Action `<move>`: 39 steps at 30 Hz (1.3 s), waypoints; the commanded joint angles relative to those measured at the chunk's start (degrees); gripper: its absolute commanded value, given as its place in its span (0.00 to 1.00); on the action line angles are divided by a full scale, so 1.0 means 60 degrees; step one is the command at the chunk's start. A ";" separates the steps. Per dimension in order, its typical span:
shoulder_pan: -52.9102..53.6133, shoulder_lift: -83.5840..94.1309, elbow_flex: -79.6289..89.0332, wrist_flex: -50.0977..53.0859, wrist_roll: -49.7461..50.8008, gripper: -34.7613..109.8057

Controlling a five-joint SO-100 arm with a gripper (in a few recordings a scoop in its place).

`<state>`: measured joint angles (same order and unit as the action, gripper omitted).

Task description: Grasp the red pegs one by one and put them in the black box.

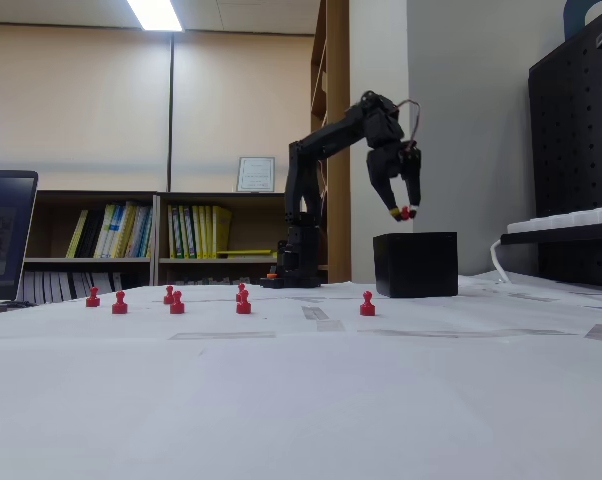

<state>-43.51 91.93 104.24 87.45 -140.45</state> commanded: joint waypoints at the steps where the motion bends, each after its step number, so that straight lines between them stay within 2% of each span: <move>1: -0.0249 0.0293 0.0044 -0.0366 -0.0293 0.24; 7: -0.0308 0.0337 -0.0029 -0.0190 -0.0117 0.32; 16: 0.0015 -0.2051 -0.0630 -0.0132 0.0190 0.34; 21: 0.1567 -0.4438 -0.0615 -0.0586 0.1216 0.34; 26: 0.4175 -0.5684 -0.1948 -0.1099 0.3237 0.34; 28: 0.5376 -0.5947 -0.3662 -0.1685 0.4526 0.34; 31: 0.6812 -0.5903 -0.6606 -0.3486 0.6094 0.33; 35: 0.7983 -0.5215 -0.8906 -0.5903 0.7104 0.33; 39: 0.8555 -0.4556 -1.0415 -0.8628 0.7324 0.33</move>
<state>5.19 62.75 44.12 47.72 -96.94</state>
